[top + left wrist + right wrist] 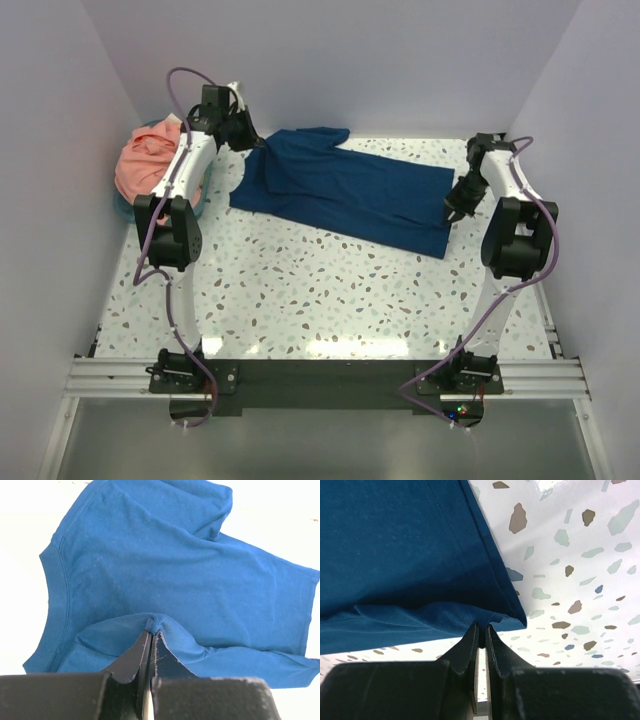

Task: Fold and stack the t-shirts
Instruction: Fold the tshirt

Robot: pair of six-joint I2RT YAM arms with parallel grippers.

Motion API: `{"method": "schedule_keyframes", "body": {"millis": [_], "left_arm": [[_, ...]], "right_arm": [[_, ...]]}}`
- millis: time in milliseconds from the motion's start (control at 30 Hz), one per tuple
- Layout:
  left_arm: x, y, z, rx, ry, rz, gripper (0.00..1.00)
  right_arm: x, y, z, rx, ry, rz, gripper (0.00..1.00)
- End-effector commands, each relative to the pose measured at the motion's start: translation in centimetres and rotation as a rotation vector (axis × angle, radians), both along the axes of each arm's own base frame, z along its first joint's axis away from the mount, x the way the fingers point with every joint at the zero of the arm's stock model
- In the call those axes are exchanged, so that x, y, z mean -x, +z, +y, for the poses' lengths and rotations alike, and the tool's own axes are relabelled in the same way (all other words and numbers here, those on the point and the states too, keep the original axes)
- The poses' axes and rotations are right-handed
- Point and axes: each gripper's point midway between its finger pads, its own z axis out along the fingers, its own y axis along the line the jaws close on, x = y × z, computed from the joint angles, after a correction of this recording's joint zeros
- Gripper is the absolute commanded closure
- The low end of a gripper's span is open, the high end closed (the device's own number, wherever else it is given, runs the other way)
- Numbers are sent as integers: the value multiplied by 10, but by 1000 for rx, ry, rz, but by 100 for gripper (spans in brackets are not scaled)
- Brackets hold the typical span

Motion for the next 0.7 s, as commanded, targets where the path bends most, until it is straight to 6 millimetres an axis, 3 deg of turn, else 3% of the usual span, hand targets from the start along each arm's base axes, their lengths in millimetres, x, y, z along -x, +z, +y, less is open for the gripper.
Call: {"method": "schedule_keyframes", "body": {"millis": [0,167,667], "left_arm": [[-15,29,5,-5,2,-113,100],[-19,30,5,-4,0,-131,100],[-39,14,9,-5,24,-155,100]], "right_arm": [[-13,6,-6,9,-17,-40,100],[-19,6,-7,13,-22,-63,100],[-48,-16,-13,12,-30,-77,100]]}}
